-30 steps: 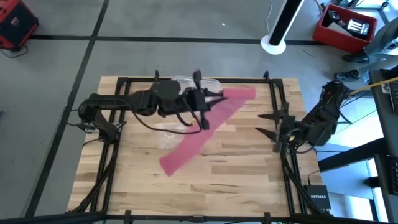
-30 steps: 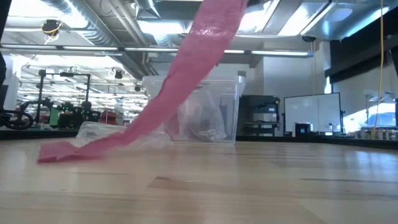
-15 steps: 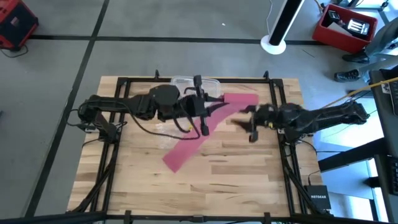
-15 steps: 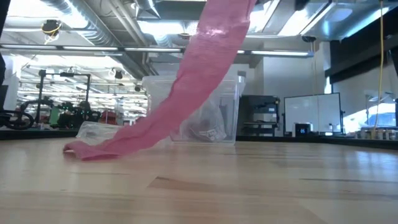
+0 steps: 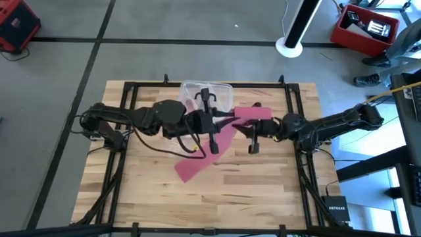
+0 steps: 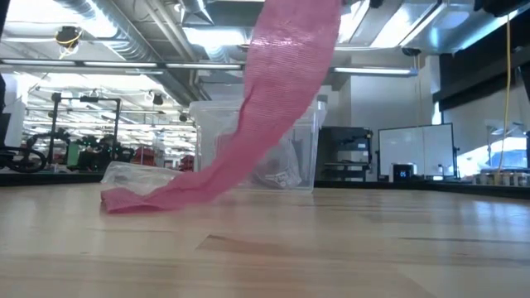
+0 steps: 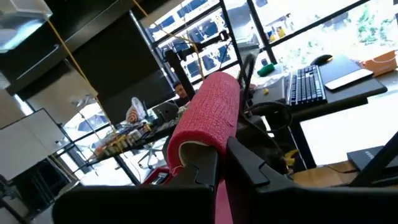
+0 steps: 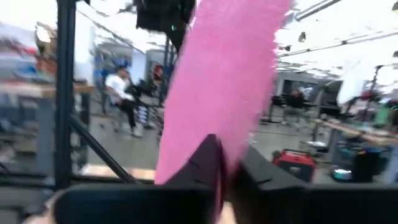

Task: Roll bandage
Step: Roll the pink bandage

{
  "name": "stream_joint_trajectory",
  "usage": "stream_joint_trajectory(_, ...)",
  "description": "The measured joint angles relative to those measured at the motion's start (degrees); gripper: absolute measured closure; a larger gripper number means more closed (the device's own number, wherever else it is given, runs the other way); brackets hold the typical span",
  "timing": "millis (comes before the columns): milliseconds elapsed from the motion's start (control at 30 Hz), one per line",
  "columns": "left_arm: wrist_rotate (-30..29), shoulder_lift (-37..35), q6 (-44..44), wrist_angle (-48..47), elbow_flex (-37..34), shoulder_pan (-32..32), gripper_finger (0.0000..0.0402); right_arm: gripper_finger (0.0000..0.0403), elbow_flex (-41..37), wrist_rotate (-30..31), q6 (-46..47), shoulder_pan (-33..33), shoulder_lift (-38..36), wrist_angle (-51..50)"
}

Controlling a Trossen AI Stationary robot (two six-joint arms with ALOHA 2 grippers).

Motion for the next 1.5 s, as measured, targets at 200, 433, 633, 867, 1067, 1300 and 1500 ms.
stream_joint_trajectory(200,-1.10,-4.14,-2.96,-8.07,0.96,-2.29,0.0399,0.0397,0.04,5.30,-3.64,0.63,-7.86,-16.18)
stream_joint_trajectory(433,-0.76,-8.61,-5.16,-9.53,1.66,-1.93,0.0399,0.0400,0.07,4.71,-1.87,0.65,-12.26,-31.98)
stream_joint_trajectory(633,0.80,-5.80,-4.81,-9.78,1.64,-0.27,0.0396,0.0370,0.20,1.60,5.27,0.67,-9.35,-23.39)
stream_joint_trajectory(867,-0.10,-2.41,-4.96,-10.88,1.57,-0.84,0.0396,0.0267,8.72,0.16,10.38,0.72,-10.04,-34.57)
stream_joint_trajectory(1067,-0.60,-2.46,-4.58,-10.63,1.62,-2.55,0.0397,0.0196,20.87,0.05,11.89,0.74,-11.70,-58.12)
stream_joint_trajectory(1300,-0.82,-2.02,10.34,-19.01,1.64,-5.33,0.0399,0.0193,22.55,-4.58,17.62,1.16,-14.26,-72.07)
stream_joint_trajectory(1500,-2.72,-0.24,17.01,-18.47,1.55,-9.02,0.0400,0.0212,16.91,0.17,17.87,5.81,-16.44,-71.09)
